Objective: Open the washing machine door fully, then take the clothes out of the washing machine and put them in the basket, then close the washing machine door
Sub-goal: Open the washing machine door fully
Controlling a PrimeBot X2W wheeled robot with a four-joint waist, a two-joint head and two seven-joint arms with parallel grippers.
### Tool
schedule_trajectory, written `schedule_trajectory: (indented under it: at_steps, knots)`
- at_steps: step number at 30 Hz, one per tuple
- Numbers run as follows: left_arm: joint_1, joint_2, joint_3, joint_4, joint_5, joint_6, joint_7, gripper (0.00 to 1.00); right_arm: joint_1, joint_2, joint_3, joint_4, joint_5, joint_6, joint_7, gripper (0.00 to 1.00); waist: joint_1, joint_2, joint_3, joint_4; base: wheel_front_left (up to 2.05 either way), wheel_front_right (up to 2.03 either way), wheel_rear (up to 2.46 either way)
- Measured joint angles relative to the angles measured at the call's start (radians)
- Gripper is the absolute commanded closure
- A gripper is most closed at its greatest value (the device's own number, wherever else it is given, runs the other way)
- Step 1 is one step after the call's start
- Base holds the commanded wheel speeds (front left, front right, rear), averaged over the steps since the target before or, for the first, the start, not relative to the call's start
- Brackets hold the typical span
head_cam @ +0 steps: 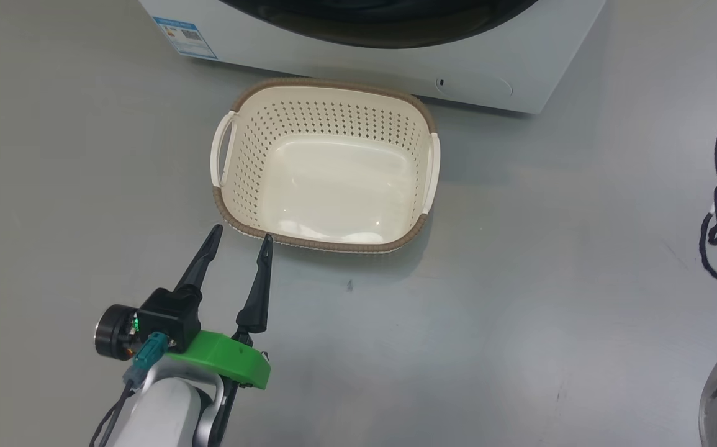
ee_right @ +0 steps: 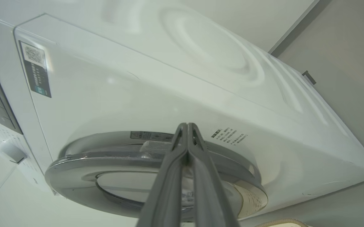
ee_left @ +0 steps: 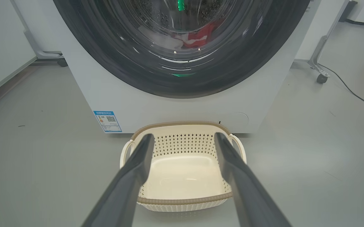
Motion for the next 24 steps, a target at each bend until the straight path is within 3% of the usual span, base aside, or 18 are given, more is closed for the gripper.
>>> schedule_trajectory:
  at_steps: [24]
  knots:
    - [-0.078, -0.004, -0.05, -0.014, -0.038, 0.0, 0.0, 0.0, -0.298, -0.019, 0.049, 0.131, 0.023, -0.043, 0.151, 1.0, 0.0001, 0.0, 0.135, 0.077, 0.0, 0.0, 0.0]
